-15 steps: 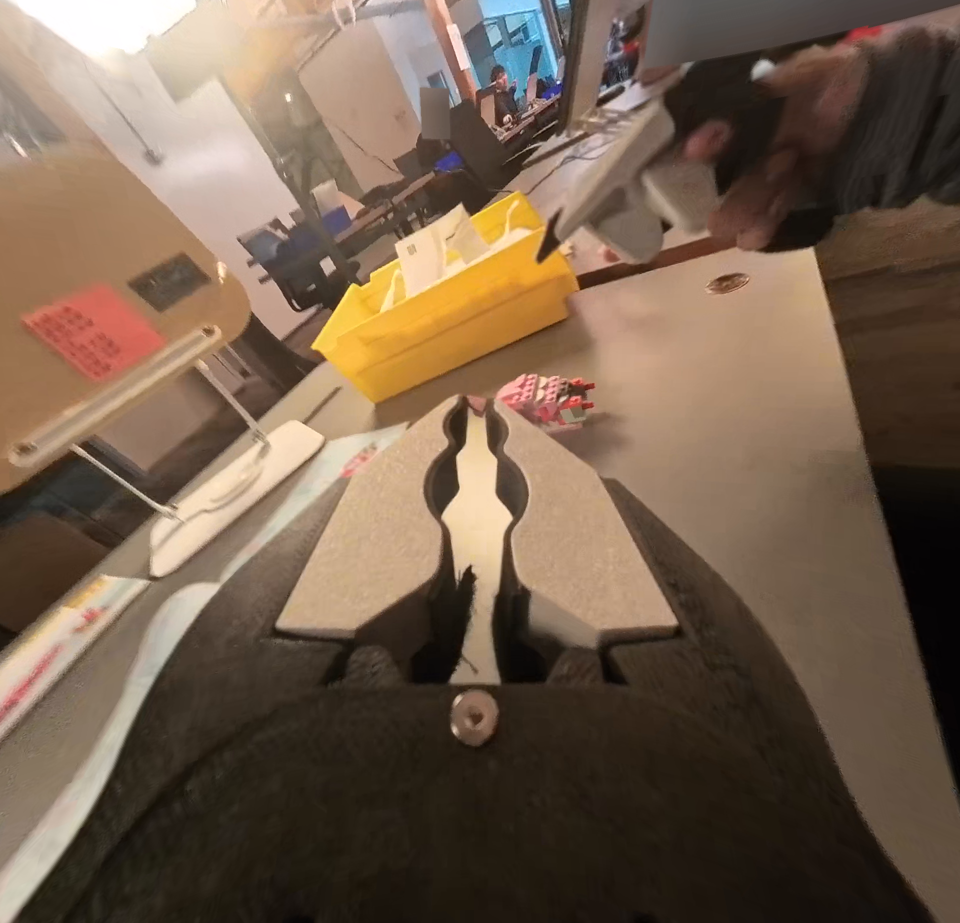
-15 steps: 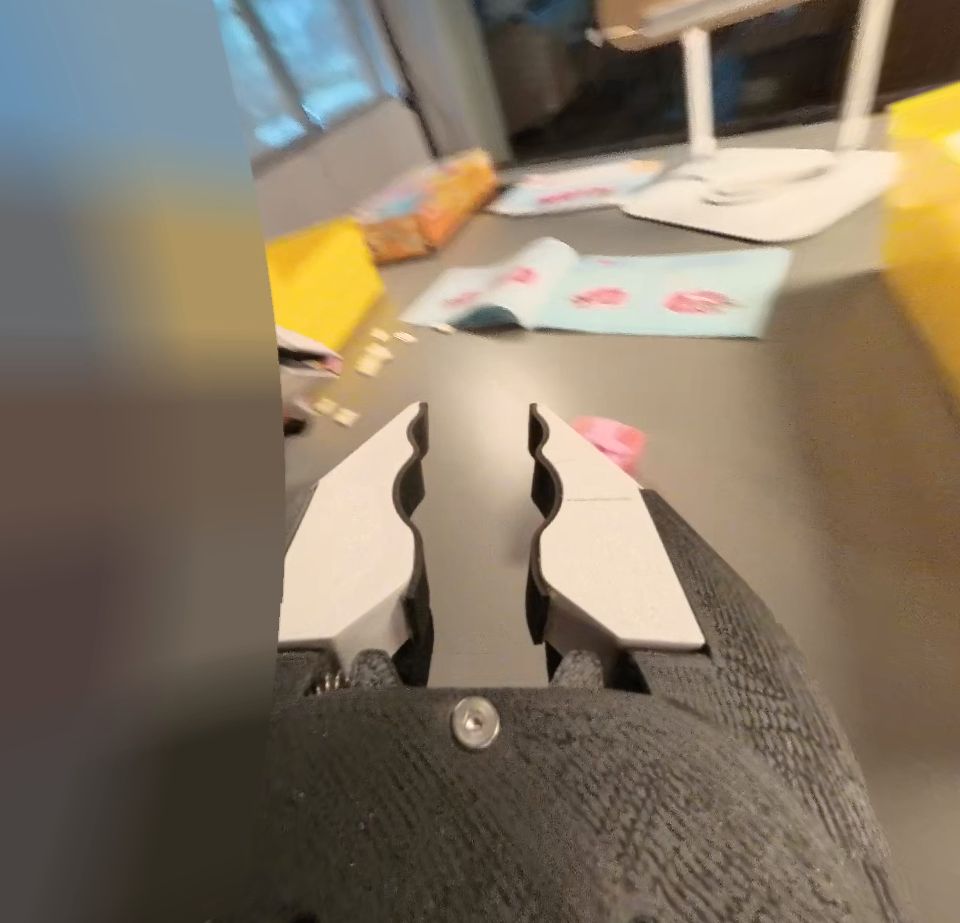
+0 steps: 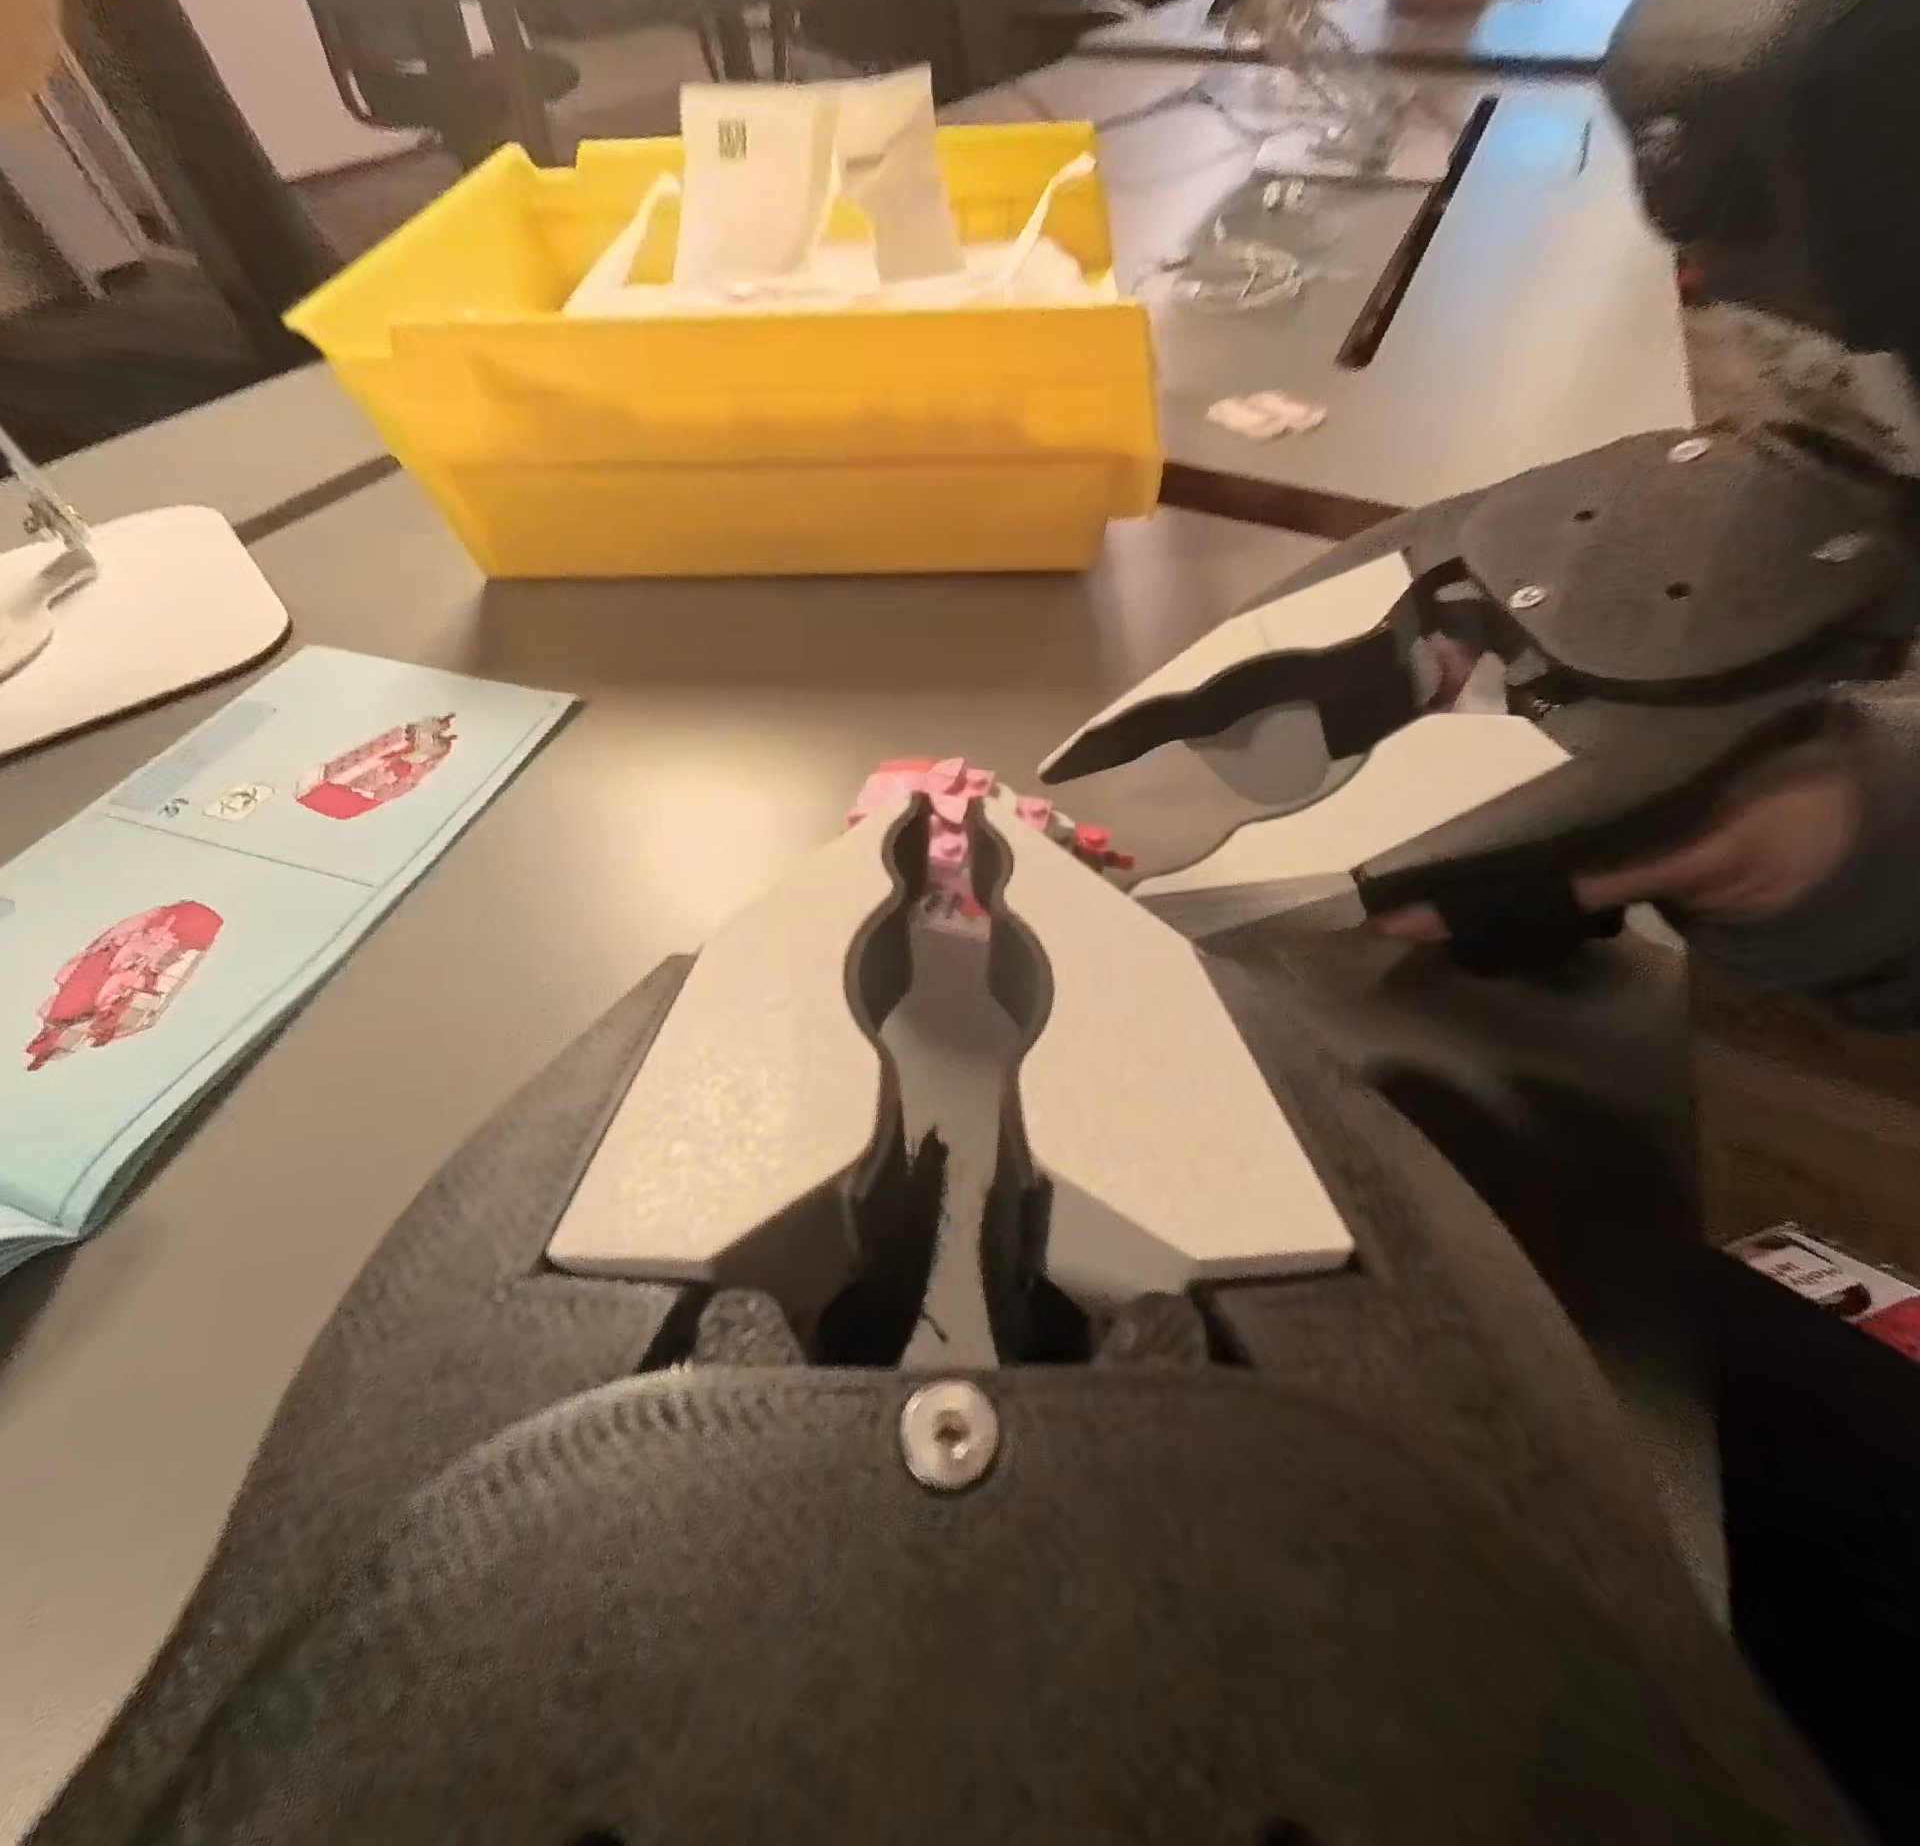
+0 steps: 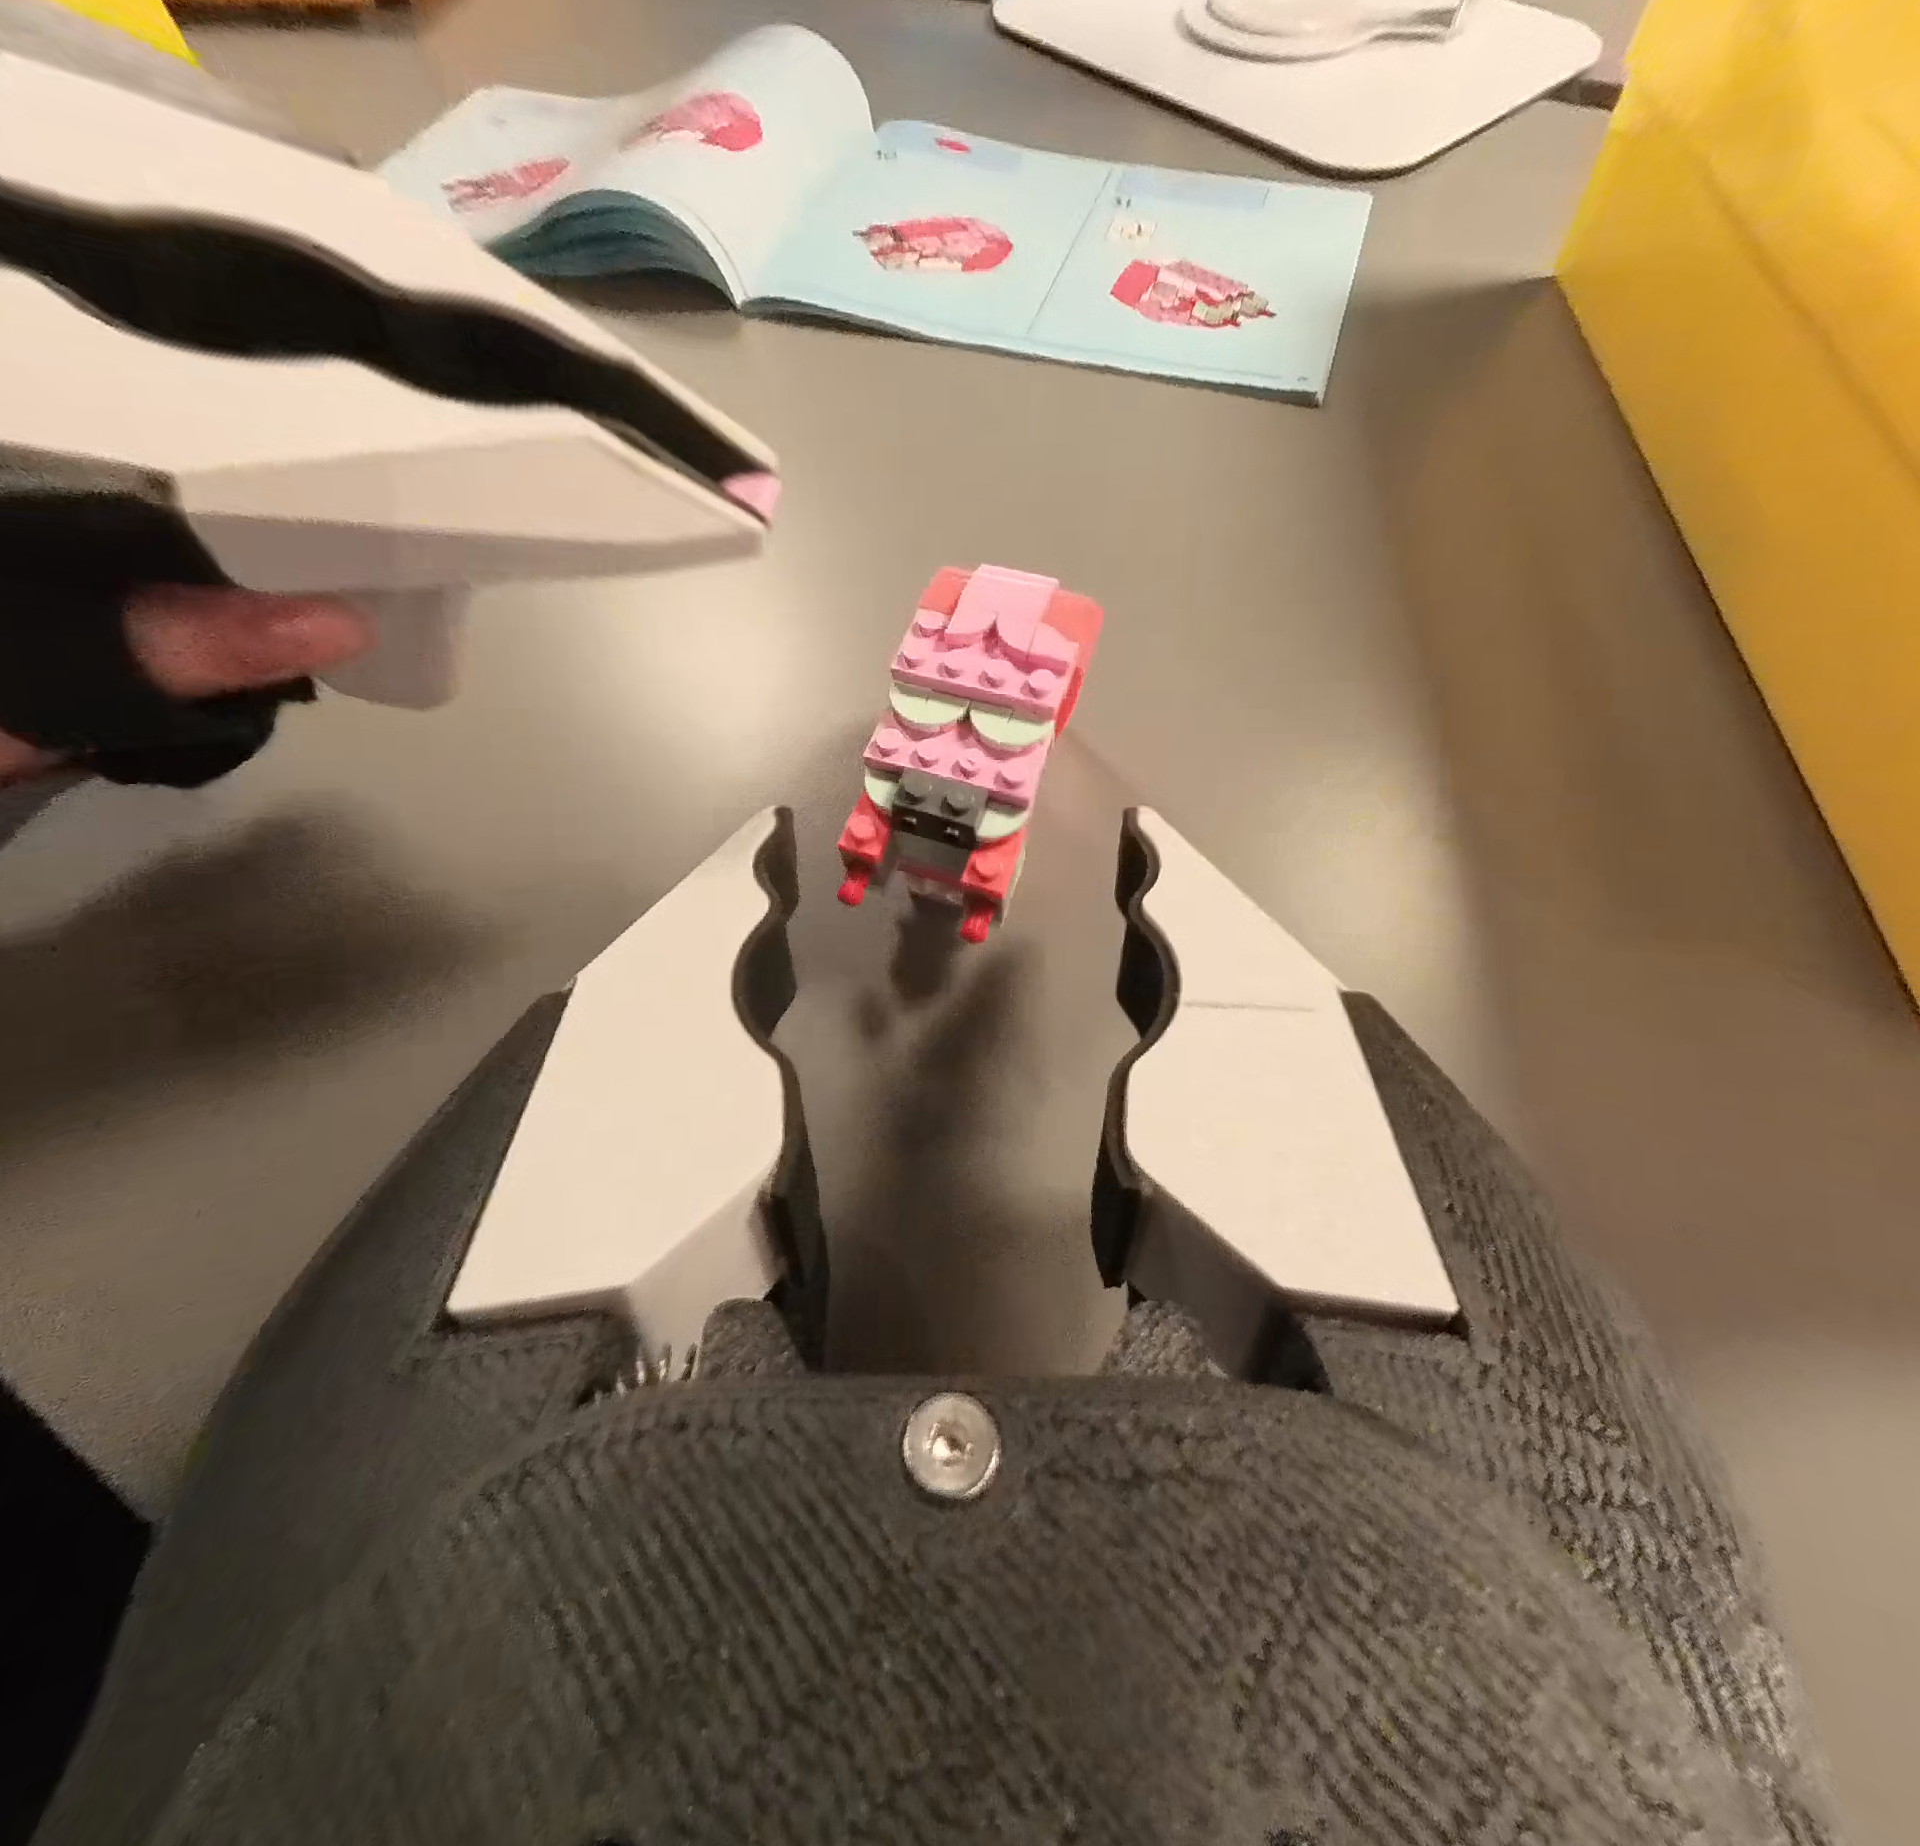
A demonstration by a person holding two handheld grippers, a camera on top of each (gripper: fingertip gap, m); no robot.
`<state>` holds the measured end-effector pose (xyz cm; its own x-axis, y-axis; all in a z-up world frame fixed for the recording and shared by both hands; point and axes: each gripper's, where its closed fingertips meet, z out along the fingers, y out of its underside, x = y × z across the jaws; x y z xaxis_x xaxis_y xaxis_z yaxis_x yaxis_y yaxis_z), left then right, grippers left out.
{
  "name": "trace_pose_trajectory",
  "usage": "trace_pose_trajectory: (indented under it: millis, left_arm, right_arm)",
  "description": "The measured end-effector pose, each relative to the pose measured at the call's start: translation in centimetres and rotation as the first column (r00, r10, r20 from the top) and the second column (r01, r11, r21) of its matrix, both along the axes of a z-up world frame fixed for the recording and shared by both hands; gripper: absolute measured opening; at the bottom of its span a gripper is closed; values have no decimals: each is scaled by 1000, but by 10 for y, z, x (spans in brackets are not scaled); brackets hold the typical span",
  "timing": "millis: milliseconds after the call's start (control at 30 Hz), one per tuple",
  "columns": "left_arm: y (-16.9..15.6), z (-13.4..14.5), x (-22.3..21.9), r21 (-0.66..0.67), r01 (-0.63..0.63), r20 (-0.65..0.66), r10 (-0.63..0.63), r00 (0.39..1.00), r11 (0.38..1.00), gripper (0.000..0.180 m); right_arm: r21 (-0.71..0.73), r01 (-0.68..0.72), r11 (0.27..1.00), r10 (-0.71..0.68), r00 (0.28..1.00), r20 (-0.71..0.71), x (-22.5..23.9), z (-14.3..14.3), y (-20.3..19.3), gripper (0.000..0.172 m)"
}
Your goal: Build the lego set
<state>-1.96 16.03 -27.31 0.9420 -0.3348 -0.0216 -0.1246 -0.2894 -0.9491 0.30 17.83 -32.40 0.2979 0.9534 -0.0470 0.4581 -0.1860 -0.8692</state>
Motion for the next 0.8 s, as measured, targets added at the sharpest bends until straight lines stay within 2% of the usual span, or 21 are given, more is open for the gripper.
trace_pose_trajectory:
  millis: [233,433,633,800]
  left_arm:
    - [14,-18,-3,-61,-70,35,73,997,996,7]
    - [11,-16,-8,-8,-101,-1,101,995,995,7]
    - [9,-12,-6,30,-86,-42,88,995,996,7]
    - [8,-10,3,42,24,-30,-23,999,999,7]
  right_arm:
    - [5,2,1000,-2,1000,29,-12,-4,1,61]
    - [-25,-19,1000,20,999,34,-17,-6,-9,60]
    - [-85,-111,990,110,994,-14,-17,-2,-29,65]
    - [-37,-216,976,210,968,-135,-10,17,-23,70]
